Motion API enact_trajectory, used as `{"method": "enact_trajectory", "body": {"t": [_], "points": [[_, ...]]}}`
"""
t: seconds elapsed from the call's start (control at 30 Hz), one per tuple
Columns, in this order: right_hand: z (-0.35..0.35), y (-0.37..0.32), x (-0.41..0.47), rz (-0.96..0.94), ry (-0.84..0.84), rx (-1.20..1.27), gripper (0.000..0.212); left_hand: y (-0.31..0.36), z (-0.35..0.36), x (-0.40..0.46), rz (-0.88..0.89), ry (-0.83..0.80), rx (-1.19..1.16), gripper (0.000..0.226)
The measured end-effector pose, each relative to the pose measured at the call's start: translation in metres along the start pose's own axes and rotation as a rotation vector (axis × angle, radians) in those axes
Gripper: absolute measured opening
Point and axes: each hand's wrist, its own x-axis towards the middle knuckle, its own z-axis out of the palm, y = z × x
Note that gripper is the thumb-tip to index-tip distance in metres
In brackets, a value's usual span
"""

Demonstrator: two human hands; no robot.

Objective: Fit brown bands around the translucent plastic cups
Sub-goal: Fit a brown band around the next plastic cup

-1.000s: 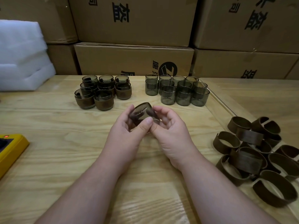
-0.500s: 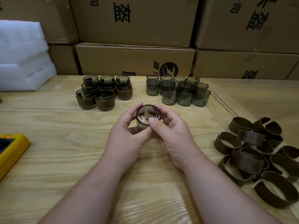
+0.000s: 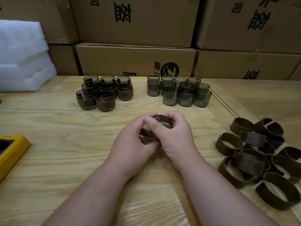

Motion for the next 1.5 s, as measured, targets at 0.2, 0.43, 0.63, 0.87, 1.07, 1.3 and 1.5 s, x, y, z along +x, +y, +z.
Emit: {"method": "enact_trajectory", "body": {"t": [0.2,0.43,0.63,0.87,1.07,1.3,1.5], "points": [[-0.0022,-0.0039,0.0016,0.089,0.102,0.018,0.043,-0.0015,0.0019,-0.0003,0.039,-0.024,0.031,0.074],[-0.0038,-0.0077,0.0035,0.129,0.092,0.194,0.030,-0.0036,0.0010,0.0022,-0.016,0.034,-0.117,0.070],[-0.0043,-0.0077,0.0035,0.093,0.004,0.204,0.022,-0.0058,0.0011,0.0051,-0.050,0.096,-0.247,0.069],[0.0005,-0.0038,-0.0031,-0.071,-0.140,0.047,0.044,-0.0042,0.0013,0.0075,-0.059,0.173,-0.295,0.056],[-0.0037,-0.0066,0.0020,0.047,-0.046,0.156,0.018,-0.0054,0.0006,0.0041,-0.068,0.120,-0.268,0.071],[-0.0042,-0.0063,0.0048,0.106,0.064,0.197,0.023,-0.0013,-0.0002,0.0000,-0.004,0.019,-0.102,0.075],[-0.0019,-0.0068,-0.0006,0.020,0.027,0.046,0.056,0.0022,0.0001,0.0001,0.069,0.030,-0.010,0.075]]}}
